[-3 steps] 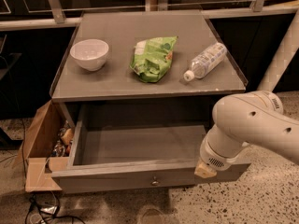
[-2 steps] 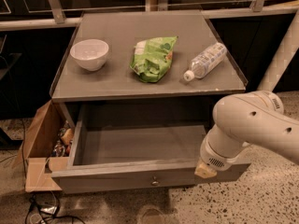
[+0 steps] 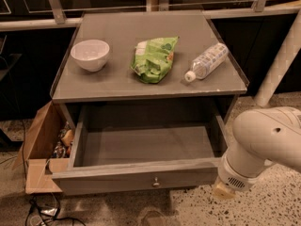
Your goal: Close top drawer
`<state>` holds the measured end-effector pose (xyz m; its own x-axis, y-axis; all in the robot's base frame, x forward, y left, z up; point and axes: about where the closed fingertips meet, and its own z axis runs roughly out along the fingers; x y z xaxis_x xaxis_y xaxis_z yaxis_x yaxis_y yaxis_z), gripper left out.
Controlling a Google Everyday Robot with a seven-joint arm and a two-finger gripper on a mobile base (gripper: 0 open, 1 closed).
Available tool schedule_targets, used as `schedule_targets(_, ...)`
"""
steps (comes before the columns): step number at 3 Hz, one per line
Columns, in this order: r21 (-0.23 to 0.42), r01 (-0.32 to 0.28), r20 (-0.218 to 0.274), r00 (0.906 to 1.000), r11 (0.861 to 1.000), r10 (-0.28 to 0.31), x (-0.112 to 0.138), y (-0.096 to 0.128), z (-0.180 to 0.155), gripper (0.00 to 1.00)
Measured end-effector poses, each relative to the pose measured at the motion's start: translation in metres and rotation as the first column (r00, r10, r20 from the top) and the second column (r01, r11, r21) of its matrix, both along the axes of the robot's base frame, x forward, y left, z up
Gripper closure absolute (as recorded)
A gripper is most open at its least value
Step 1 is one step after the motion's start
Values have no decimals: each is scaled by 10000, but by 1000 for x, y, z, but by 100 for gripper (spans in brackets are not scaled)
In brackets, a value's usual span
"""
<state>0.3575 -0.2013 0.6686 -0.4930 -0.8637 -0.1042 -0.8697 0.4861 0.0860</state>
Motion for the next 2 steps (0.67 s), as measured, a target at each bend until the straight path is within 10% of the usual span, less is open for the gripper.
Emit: schedule_targets(2, -47, 181, -95, 9998, 9998, -182, 8, 2, -16, 100)
